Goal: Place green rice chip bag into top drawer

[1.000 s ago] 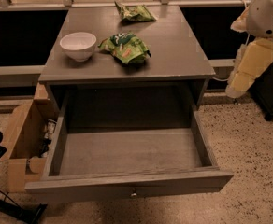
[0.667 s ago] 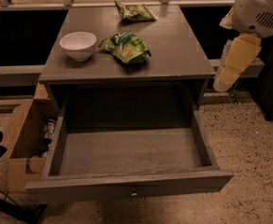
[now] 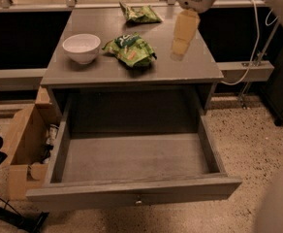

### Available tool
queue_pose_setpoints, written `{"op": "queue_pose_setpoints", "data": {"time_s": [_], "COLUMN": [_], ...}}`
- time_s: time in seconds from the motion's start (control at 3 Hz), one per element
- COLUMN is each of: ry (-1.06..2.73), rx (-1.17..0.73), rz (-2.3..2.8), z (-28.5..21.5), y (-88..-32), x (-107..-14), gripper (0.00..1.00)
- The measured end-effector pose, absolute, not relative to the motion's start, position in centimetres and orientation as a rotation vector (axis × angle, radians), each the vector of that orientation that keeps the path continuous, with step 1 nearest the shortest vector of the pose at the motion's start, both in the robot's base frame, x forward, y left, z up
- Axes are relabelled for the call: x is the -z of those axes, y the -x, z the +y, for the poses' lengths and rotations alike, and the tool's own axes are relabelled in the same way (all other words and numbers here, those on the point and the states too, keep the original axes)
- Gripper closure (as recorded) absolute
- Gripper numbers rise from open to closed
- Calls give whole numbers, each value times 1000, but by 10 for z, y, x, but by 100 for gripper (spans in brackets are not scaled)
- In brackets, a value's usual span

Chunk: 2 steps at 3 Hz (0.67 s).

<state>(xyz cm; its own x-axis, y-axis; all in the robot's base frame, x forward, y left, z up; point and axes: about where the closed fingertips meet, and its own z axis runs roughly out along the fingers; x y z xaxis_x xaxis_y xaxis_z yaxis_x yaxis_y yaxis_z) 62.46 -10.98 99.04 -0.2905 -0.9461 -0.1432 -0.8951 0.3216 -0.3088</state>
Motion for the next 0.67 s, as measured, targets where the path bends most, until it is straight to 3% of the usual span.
{"op": "queue_pose_setpoints", "data": {"time_s": [0.67], "ry": [1615], "rx": [279], "rz": [2340], "z": [-36], "y": [-721], "x": [-961], "gripper": [0]}}
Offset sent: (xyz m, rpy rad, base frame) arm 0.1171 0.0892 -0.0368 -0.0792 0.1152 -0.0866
